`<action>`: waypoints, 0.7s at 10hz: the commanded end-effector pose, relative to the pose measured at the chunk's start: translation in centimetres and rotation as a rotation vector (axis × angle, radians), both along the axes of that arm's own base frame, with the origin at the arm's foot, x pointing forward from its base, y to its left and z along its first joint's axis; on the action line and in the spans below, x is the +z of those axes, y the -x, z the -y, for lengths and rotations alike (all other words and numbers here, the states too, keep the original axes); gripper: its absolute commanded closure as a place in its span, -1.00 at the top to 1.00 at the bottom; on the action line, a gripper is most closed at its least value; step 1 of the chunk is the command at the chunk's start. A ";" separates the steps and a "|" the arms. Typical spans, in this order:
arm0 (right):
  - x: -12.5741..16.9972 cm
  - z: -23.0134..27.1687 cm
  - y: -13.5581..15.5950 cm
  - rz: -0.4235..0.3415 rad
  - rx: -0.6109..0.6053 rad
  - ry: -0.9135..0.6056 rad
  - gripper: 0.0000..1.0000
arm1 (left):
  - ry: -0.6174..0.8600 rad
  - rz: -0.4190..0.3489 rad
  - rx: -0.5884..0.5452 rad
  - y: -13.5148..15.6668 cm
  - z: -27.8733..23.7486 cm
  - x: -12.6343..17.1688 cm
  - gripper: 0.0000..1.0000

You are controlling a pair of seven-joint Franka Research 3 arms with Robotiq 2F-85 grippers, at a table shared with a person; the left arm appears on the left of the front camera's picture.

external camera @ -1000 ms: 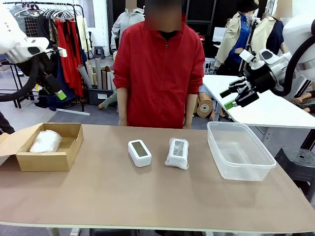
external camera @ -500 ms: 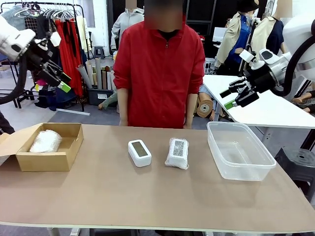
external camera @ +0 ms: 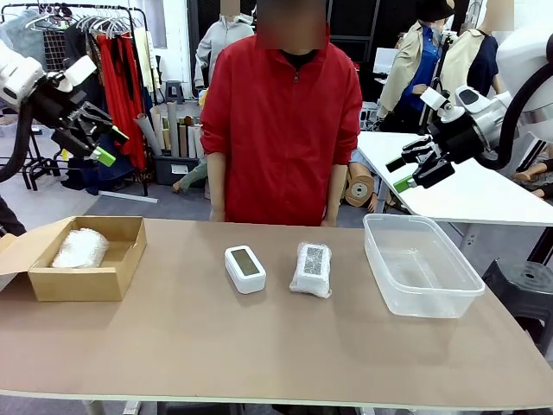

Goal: Separate and place wrapped and unwrapped clocks.
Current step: Pick up the Digital clock indicated by the person.

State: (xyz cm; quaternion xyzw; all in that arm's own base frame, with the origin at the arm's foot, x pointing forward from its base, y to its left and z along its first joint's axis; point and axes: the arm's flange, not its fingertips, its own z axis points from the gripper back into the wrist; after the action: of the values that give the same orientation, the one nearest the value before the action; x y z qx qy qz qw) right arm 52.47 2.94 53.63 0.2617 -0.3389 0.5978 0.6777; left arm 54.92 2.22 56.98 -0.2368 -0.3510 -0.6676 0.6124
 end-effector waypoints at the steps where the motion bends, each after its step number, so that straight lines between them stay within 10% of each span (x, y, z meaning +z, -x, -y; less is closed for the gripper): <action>1: 0.3 0.0 0.1 0.000 0.006 -0.005 1.00 | 0.067 -0.066 -0.051 -1.9 -0.5 0.5 1.00; 7: 0.3 0.0 0.1 0.000 0.006 -0.005 1.00 | 0.072 -0.107 -0.039 -2.3 -0.1 -0.8 1.00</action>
State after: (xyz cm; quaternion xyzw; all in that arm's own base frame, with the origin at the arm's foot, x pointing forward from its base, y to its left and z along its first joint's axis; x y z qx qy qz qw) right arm 52.47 2.94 53.63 0.2617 -0.3389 0.5978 0.6777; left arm 57.36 2.26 56.43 -0.3002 -0.3423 -0.6427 0.6162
